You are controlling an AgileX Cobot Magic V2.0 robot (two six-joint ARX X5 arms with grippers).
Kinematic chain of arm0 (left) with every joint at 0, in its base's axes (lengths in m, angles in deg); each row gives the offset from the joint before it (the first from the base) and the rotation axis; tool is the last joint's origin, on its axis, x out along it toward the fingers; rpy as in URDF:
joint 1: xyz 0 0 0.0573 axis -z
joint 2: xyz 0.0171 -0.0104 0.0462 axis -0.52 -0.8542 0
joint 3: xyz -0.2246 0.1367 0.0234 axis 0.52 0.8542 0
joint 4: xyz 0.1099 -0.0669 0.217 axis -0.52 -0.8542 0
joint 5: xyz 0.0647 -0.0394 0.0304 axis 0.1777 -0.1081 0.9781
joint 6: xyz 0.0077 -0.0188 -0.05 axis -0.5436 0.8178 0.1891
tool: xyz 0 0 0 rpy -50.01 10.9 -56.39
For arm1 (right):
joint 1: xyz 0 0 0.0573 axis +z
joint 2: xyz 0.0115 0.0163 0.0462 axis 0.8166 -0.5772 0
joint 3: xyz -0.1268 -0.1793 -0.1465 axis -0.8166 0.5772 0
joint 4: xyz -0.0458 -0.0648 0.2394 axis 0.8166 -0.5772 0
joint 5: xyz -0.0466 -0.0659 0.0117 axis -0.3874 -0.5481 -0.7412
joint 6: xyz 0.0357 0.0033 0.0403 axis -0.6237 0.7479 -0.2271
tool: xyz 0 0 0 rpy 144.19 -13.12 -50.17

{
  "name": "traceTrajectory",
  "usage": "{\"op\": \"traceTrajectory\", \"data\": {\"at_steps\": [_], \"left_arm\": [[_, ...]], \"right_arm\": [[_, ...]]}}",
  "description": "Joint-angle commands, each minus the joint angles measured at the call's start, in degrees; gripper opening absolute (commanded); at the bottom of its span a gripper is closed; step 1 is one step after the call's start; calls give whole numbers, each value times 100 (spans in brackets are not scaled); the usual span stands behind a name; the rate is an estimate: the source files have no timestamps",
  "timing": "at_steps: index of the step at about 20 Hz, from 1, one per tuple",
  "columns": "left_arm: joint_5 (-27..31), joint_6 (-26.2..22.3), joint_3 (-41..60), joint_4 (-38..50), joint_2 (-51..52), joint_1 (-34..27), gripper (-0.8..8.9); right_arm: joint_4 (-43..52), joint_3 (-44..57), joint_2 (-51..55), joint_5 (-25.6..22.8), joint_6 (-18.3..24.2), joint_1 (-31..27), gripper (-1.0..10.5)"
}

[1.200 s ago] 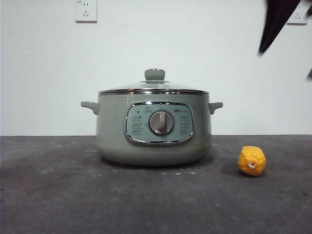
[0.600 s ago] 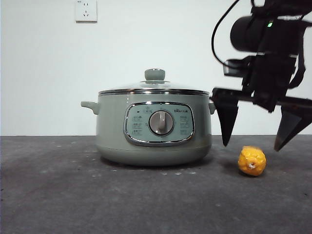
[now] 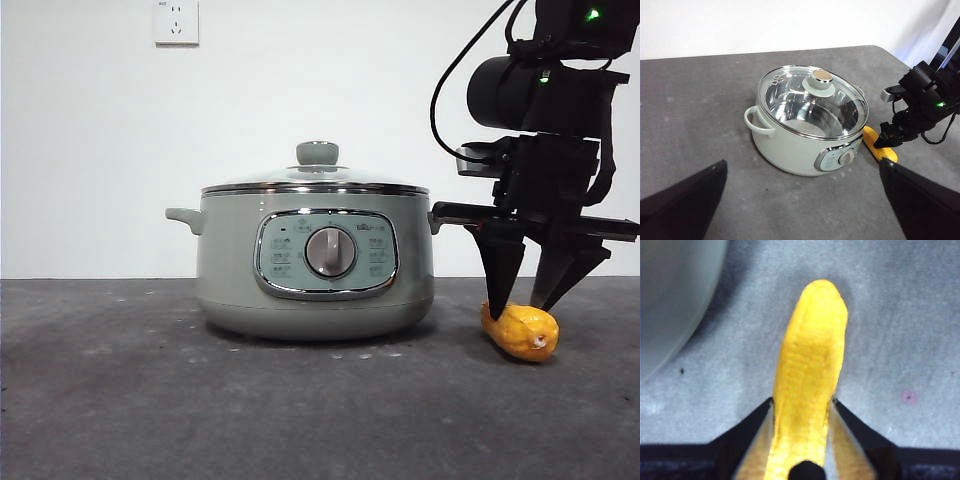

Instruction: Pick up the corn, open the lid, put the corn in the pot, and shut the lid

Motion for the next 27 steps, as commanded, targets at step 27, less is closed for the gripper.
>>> {"op": "traceTrajectory", "data": {"at_steps": [27], "left_arm": [[813,-354,-1401,2035,-3851,2234,616]], "right_arm": [[-2243,0,5508,96,861,4,-12]]}}
